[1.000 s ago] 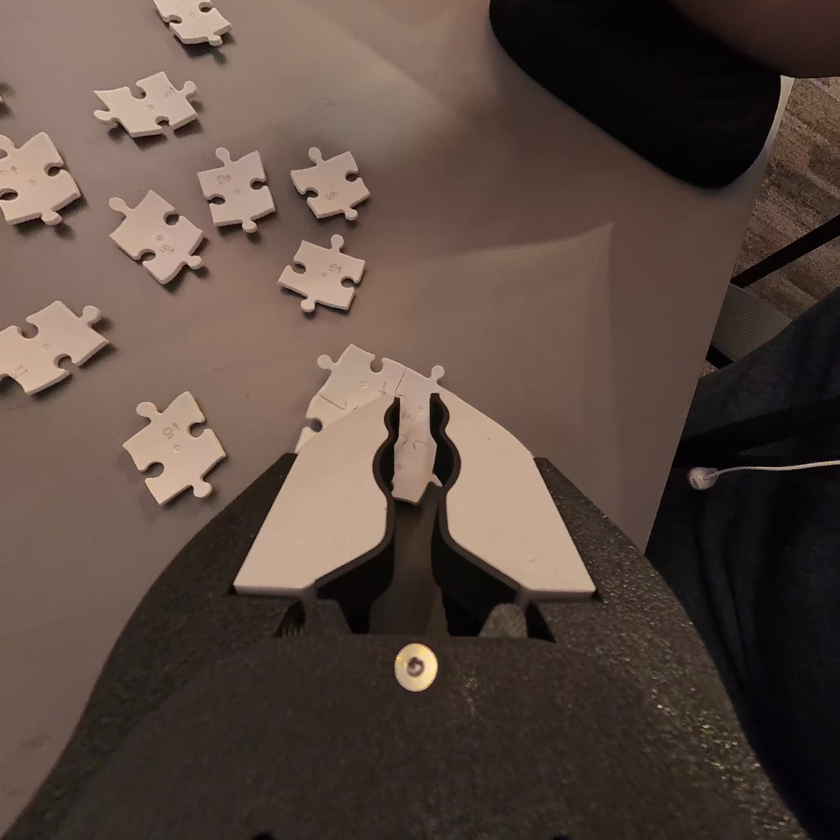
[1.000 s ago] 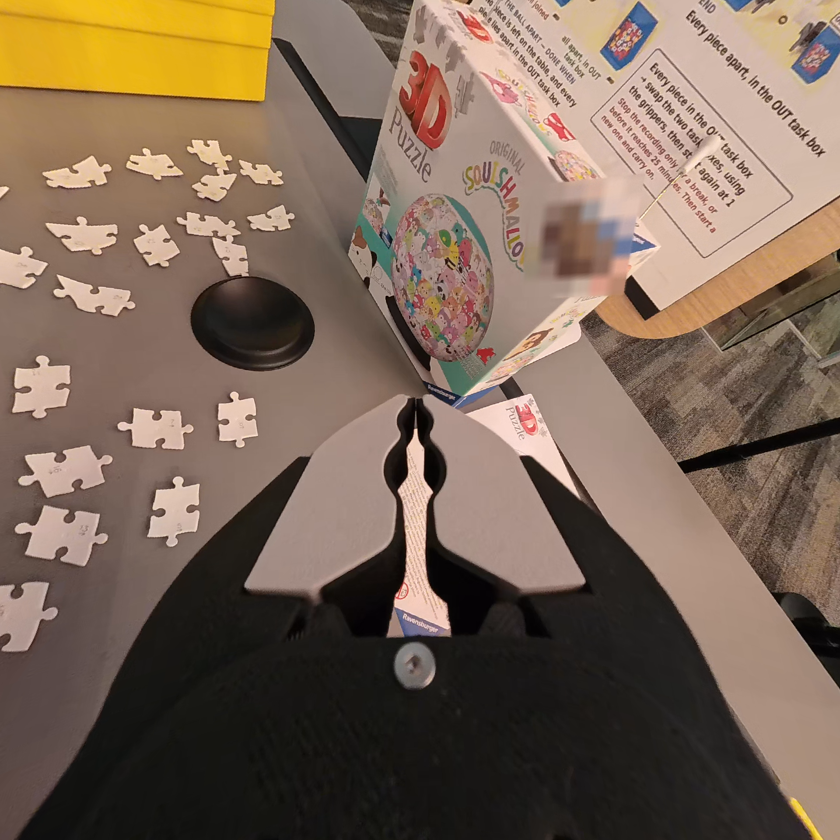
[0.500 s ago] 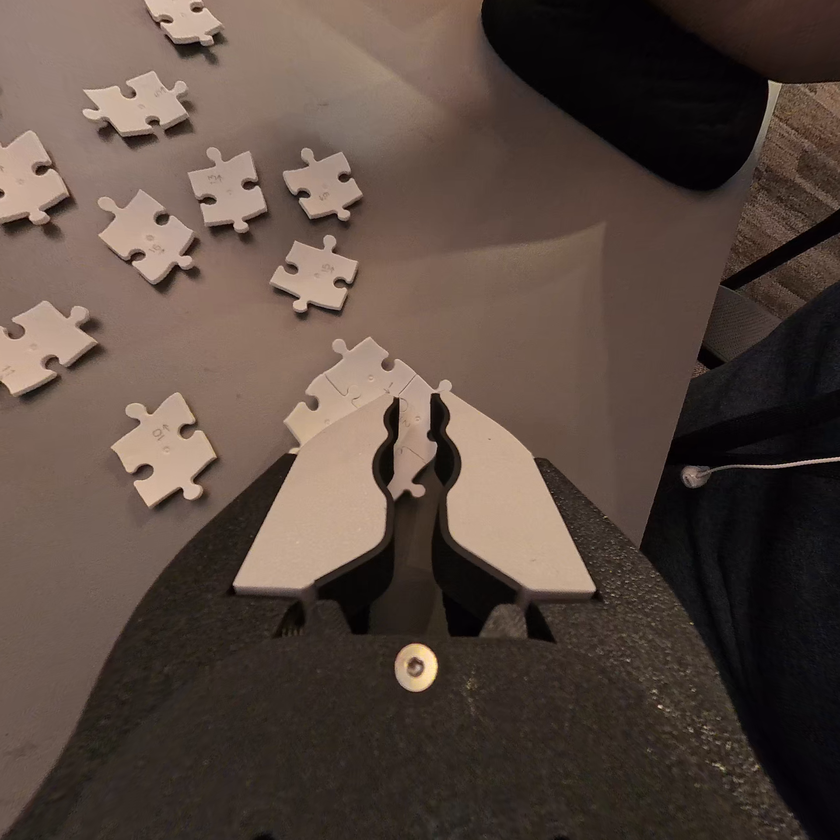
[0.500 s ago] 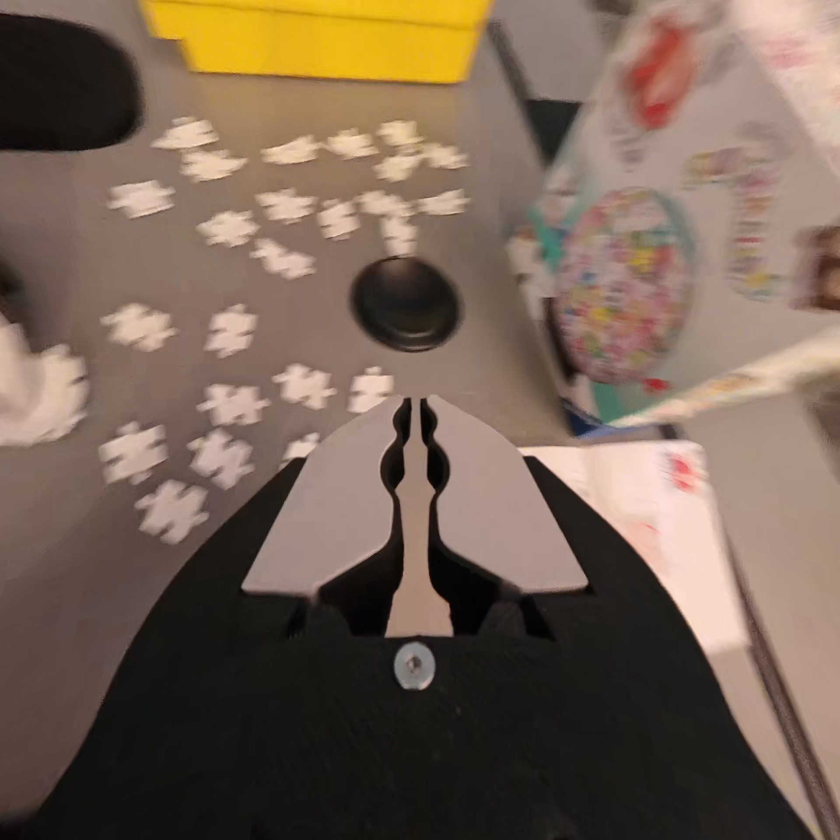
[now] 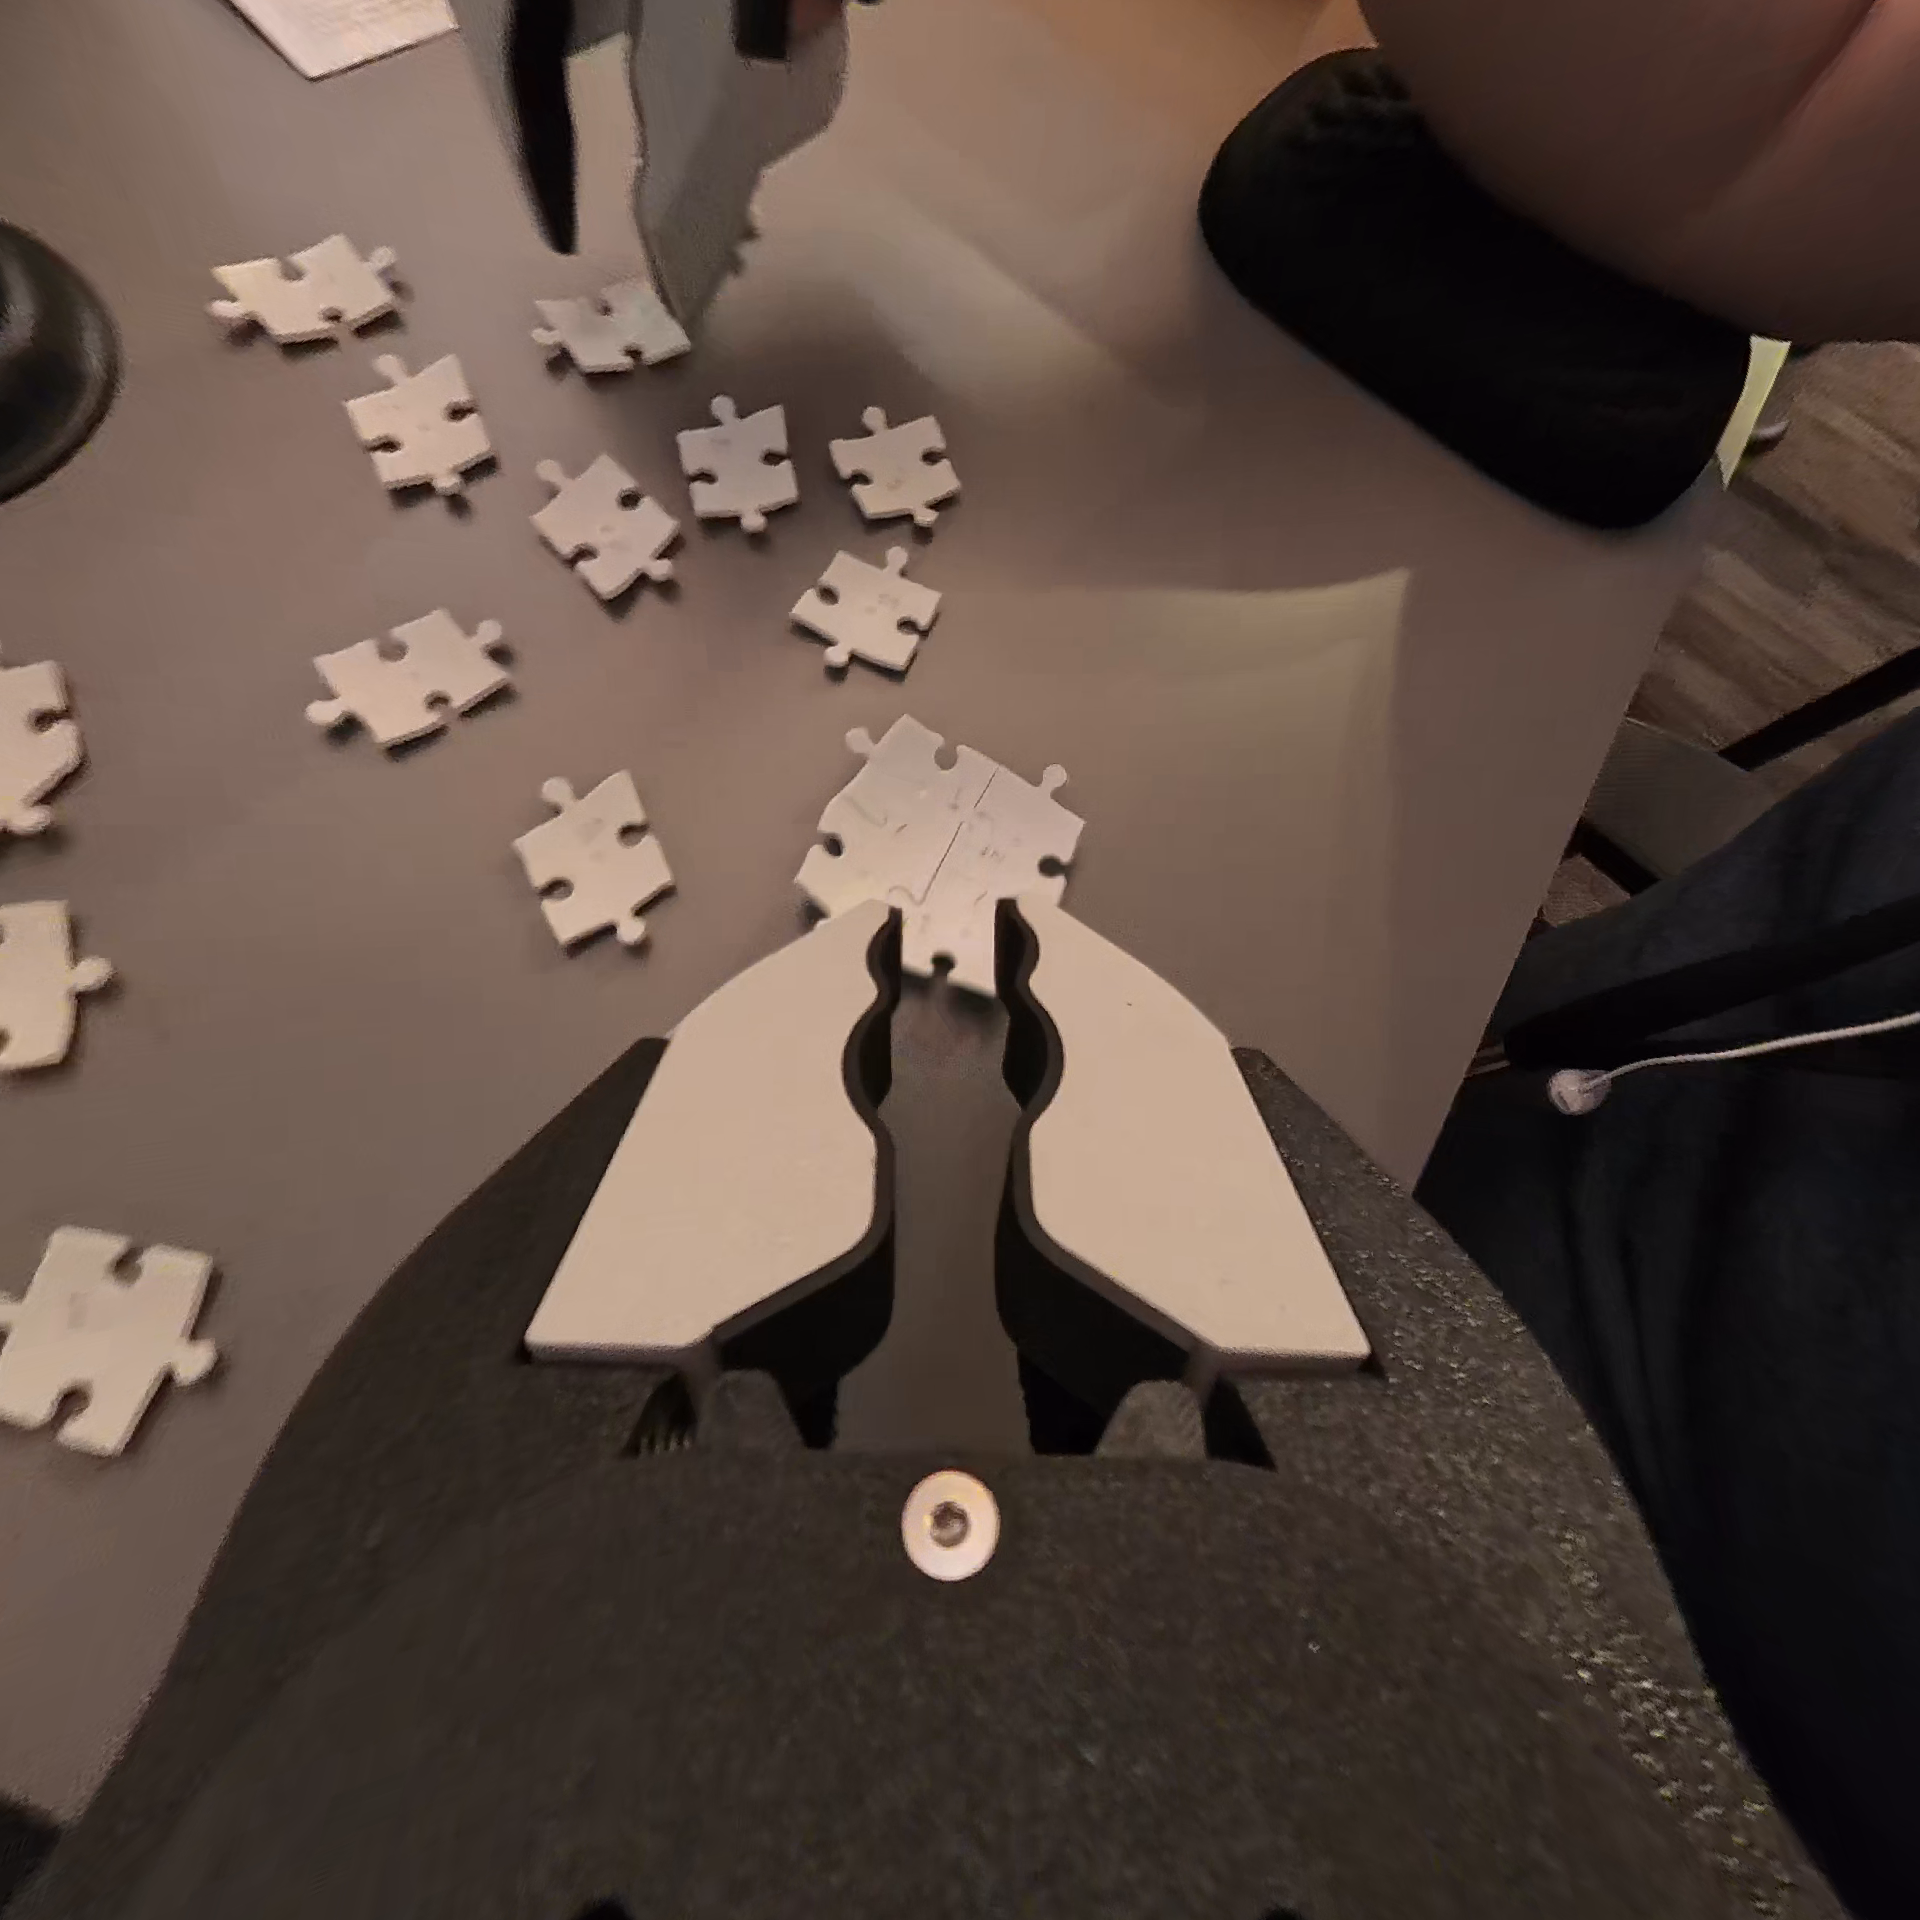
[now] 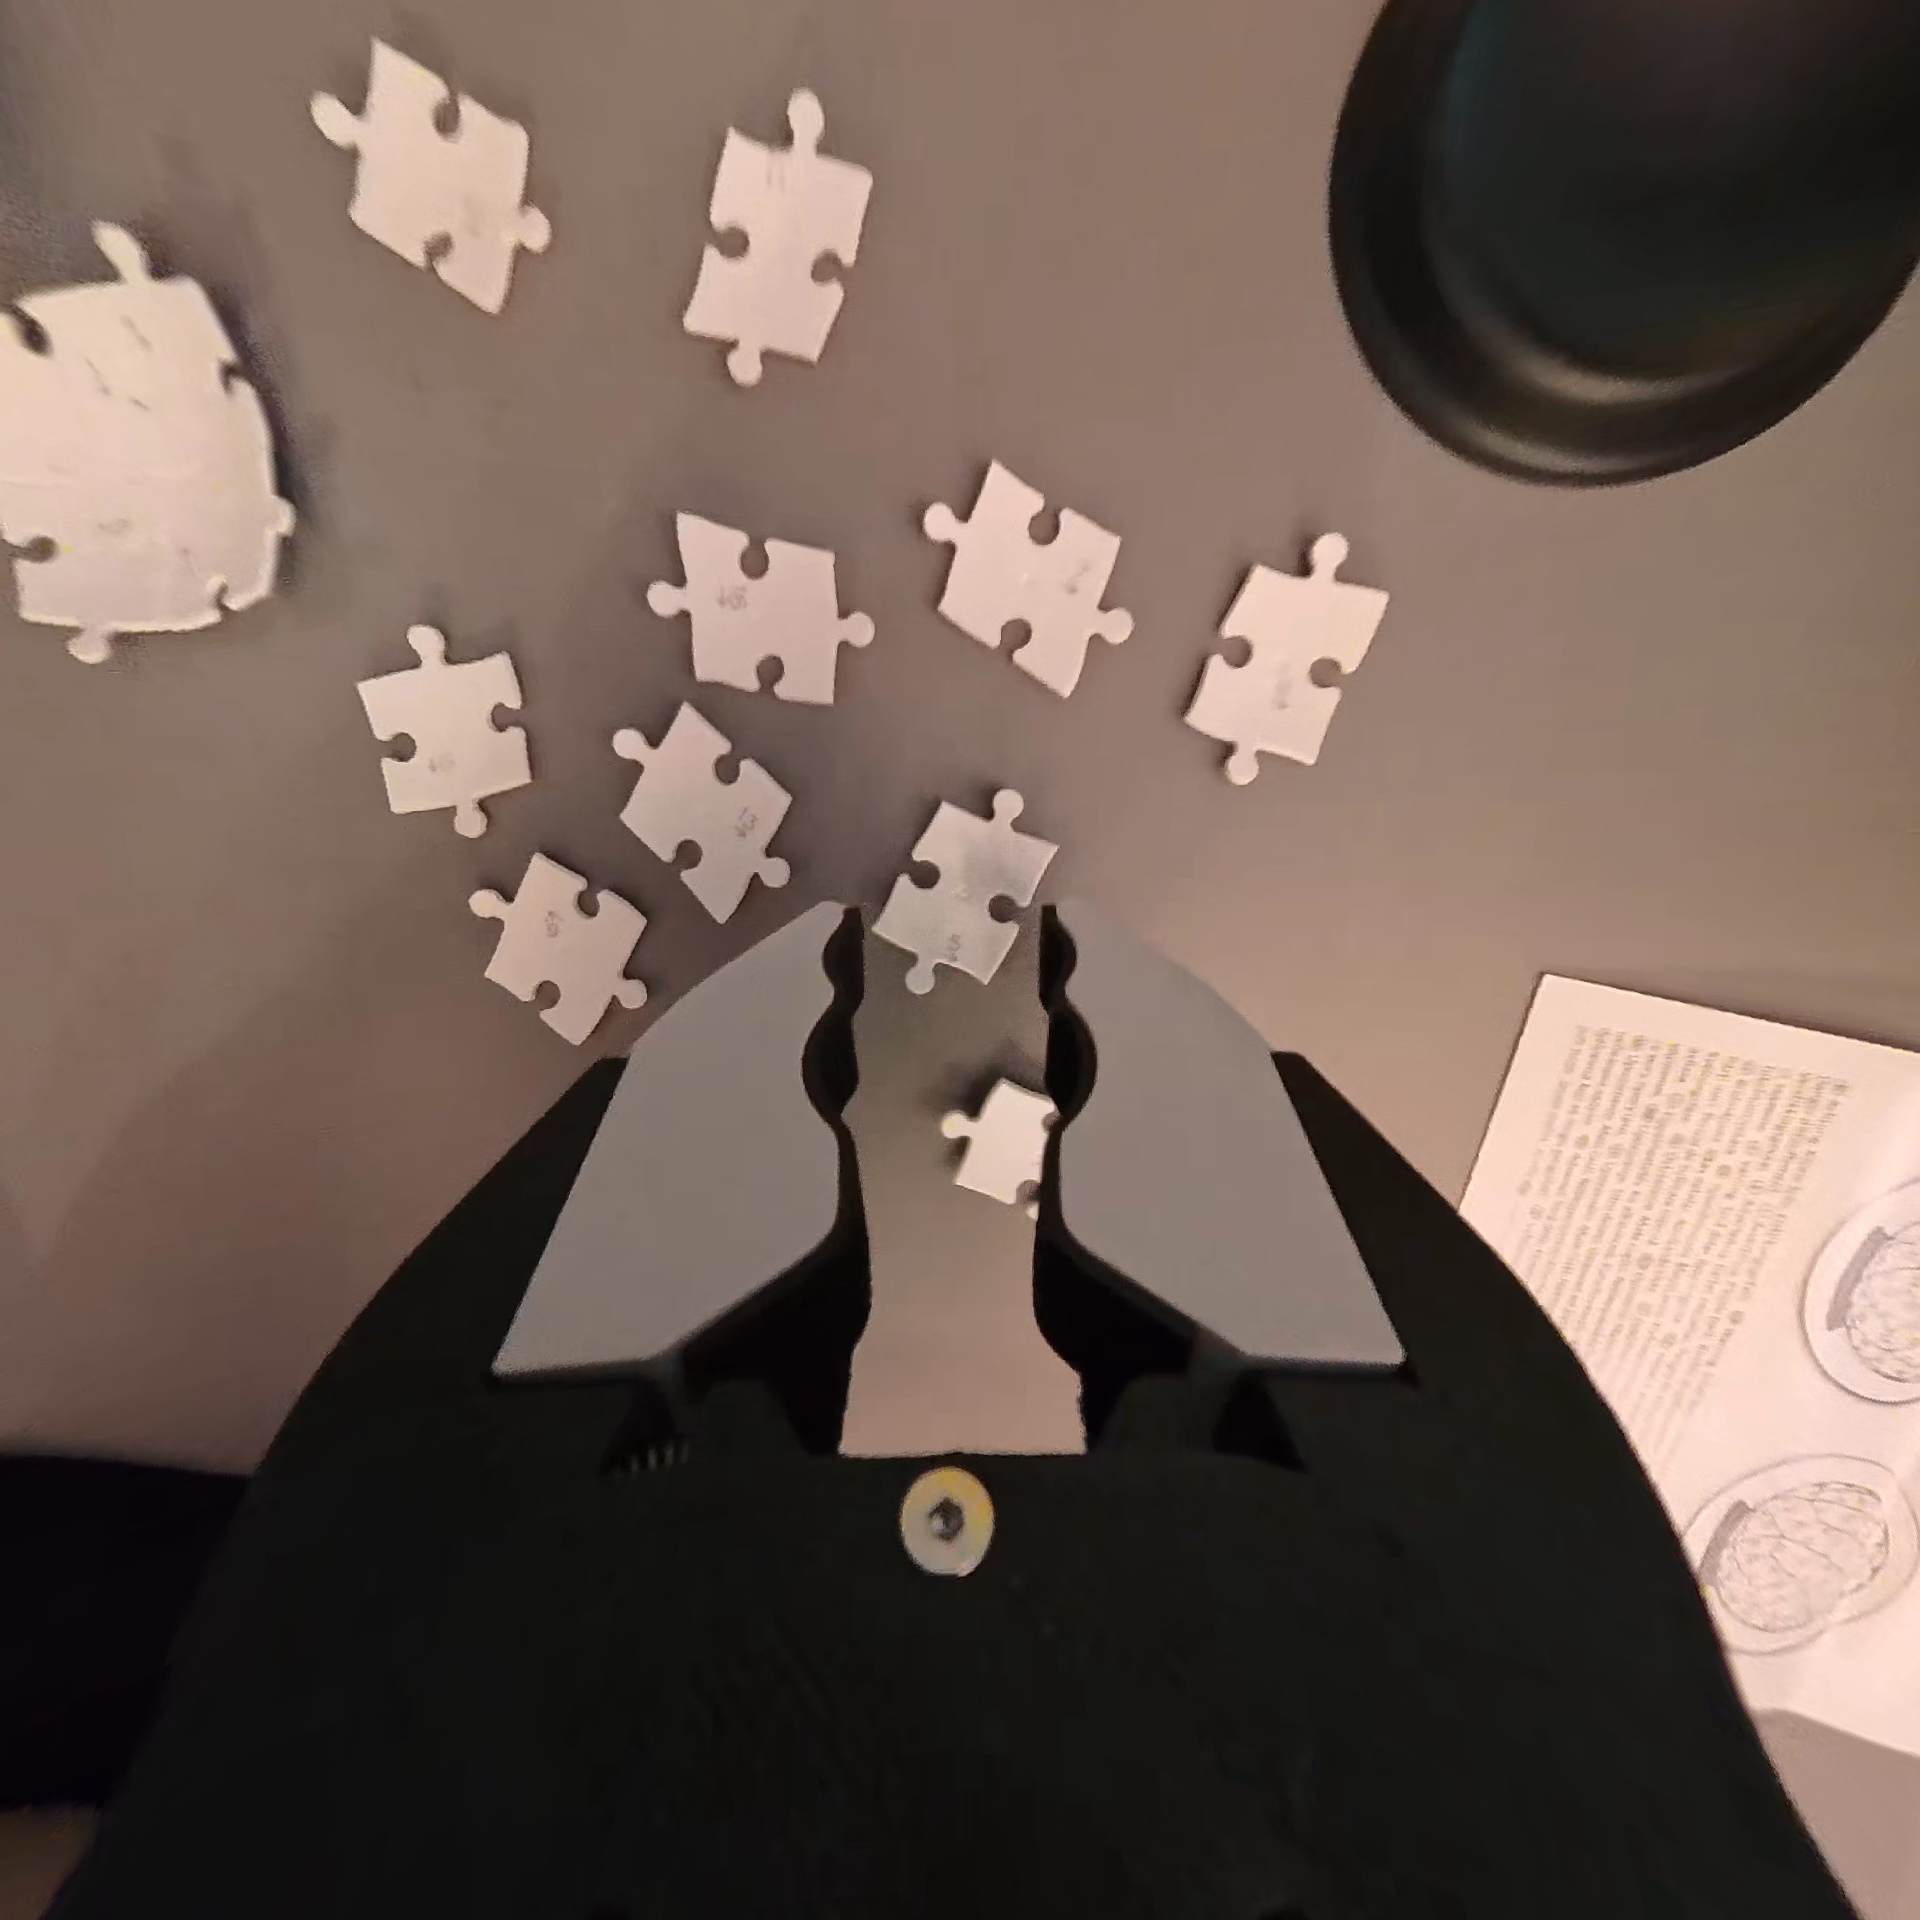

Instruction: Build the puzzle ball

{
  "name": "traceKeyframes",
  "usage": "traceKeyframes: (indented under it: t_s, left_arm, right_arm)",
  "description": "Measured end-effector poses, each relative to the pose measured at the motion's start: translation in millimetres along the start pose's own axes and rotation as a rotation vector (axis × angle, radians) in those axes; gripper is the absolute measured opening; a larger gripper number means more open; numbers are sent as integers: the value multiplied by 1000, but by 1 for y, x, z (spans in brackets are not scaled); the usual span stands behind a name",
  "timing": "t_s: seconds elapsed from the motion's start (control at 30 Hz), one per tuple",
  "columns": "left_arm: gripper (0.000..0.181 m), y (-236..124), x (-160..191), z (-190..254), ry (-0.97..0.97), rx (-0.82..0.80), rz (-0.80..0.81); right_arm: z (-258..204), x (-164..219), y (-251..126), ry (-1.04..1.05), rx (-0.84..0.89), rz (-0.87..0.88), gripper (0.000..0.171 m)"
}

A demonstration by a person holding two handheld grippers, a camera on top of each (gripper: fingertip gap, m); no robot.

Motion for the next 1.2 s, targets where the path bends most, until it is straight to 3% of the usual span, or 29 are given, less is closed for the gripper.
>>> traceKeyframes:
  t_s: [0.23, 0.4, 1.2]
  left_arm:
    - [15, -2, 2, 10, -26, 25, 41]
    - [16, 8, 9, 10, -42, 44, -8]
    - [17, 12, 27, -7, -83, 22, -45]
  right_arm:
    - [-9, 2, 9, -38, 58, -99, 32]
    - [-9, 1, 9, -55, 80, -101, 25]
    - [-7, 0, 8, -38, 72, -101, 26]
Point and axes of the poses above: each gripper's, where its closed fingertips meet, y out along the fingers, x out of its underside, z = x × y across the jaws, the point moved 6 cm from there along -y, back along the fingers, and after that the axes turned 14 degrees about y, right-handed, at the moved point
